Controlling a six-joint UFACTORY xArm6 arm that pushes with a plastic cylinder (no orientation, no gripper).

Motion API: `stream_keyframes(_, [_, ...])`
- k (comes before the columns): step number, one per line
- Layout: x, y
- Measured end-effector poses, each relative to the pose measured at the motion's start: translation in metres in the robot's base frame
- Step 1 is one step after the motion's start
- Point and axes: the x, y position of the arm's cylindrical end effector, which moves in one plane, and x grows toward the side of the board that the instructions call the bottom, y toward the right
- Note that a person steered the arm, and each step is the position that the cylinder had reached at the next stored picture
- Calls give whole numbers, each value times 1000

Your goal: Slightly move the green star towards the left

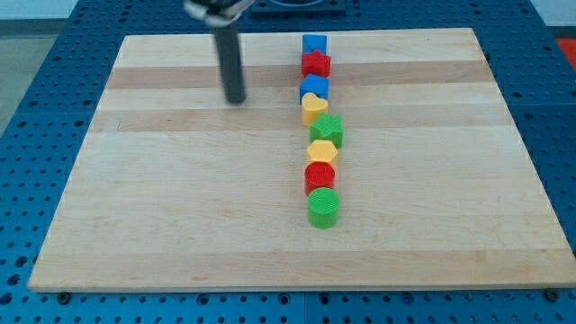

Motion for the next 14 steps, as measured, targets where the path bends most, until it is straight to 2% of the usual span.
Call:
stream_keyframes(1, [137,-22])
stream_keyframes(2, [218,-6])
stream_keyframes(3, [226,13])
stream_keyframes(4, [220,106])
stream_keyframes(5, [208,227])
stream_keyframes(6, [137,240])
stream_keyframes(7, [114,228])
stream_keyframes(8, [84,242])
stream_keyframes(9, [38,238])
stream_keyframes(11, [44,176])
stream_keyframes(12, [46,184])
stream_keyframes(14, [4,213])
